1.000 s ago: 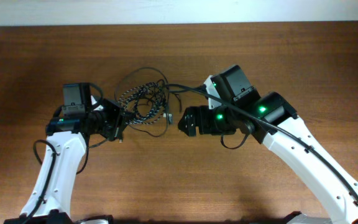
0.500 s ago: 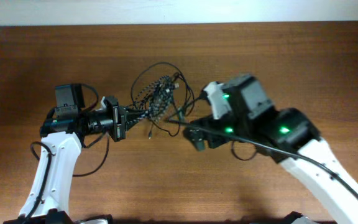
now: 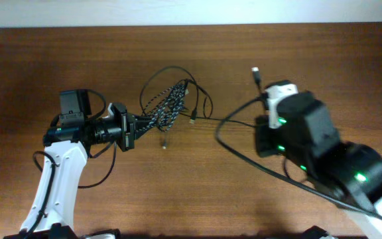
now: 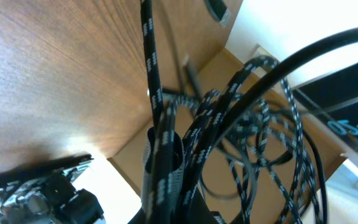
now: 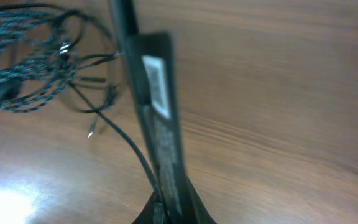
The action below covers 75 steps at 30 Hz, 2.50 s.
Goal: Untangle cables
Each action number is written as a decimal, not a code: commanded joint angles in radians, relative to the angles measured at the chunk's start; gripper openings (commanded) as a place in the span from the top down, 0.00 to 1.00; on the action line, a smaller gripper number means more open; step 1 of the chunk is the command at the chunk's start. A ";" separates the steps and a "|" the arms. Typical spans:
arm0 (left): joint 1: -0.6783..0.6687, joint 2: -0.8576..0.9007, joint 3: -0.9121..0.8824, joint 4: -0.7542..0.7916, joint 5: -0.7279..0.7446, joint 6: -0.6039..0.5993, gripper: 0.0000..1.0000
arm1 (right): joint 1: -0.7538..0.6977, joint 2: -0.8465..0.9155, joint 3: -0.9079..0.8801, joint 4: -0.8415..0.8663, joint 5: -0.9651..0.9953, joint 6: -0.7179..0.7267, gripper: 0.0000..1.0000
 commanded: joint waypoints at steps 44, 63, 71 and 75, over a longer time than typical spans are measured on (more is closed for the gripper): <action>0.007 -0.017 0.017 0.190 0.055 1.363 1.00 | 0.266 0.307 0.003 0.279 -0.432 -0.216 0.96; 0.007 -0.016 0.017 0.116 0.215 1.312 1.00 | 0.266 0.527 0.003 0.481 -0.084 -0.166 0.55; 0.003 -0.016 0.017 0.115 0.131 1.312 1.00 | 0.266 0.447 0.004 0.395 -0.092 -0.008 0.54; 0.003 -0.016 0.017 0.089 0.080 1.311 1.00 | 0.266 0.452 0.004 0.403 -0.085 -0.006 0.50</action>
